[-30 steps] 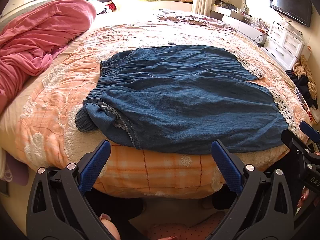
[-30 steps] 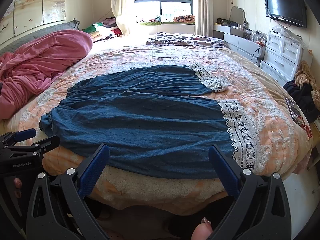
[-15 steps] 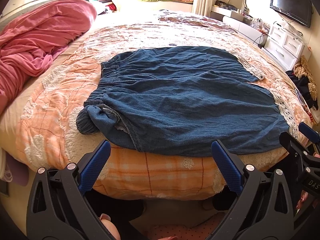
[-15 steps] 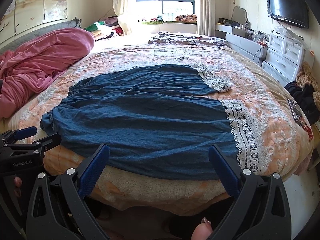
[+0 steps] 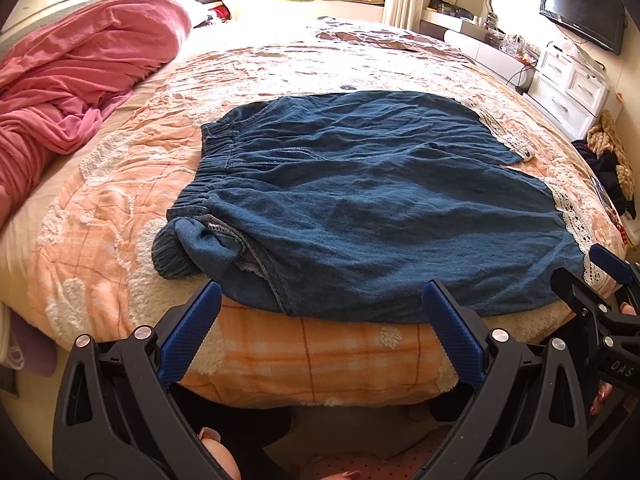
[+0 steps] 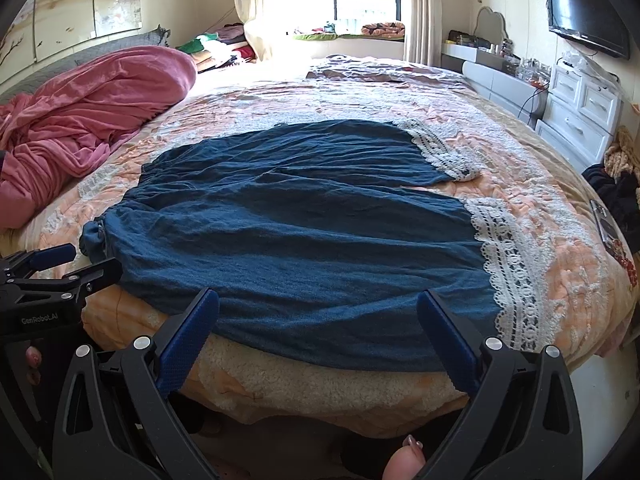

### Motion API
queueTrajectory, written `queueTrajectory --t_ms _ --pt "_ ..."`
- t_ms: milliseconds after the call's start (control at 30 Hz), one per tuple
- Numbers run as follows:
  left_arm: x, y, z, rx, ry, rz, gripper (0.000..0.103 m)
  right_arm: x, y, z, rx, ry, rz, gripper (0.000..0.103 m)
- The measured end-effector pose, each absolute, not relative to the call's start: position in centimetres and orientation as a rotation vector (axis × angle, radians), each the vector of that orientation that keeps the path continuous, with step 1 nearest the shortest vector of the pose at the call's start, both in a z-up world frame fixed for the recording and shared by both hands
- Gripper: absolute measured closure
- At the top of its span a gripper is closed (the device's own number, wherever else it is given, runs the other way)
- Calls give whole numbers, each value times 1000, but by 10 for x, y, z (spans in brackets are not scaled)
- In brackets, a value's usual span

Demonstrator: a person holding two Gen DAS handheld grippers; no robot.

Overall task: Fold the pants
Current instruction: 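Grasp the elastic denim waistband with the left tool while the right tool grasps it too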

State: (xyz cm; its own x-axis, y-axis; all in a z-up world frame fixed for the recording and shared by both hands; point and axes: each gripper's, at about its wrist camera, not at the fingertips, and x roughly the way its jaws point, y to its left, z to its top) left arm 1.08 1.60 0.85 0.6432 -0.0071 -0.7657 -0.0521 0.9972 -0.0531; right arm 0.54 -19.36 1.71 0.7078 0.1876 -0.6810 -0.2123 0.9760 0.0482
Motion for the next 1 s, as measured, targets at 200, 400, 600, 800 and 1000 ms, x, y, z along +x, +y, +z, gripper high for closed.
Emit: queueTrajectory --t_ms 200,400,600,800,1000 --pt "26 40 7 -106 880 41 8 38 -186 20 -13 776 301 4" --pt "51 67 17 -126 866 71 8 78 -170 28 -24 788 377 4" --pt "85 94 26 -162 874 73 8 123 -152 29 -37 860 478 4" --pt "125 129 30 -208 871 81 8 159 -136 32 -58 882 513 4" --pt "167 145 32 -172 865 65 9 199 -121 33 -60 905 542 4"
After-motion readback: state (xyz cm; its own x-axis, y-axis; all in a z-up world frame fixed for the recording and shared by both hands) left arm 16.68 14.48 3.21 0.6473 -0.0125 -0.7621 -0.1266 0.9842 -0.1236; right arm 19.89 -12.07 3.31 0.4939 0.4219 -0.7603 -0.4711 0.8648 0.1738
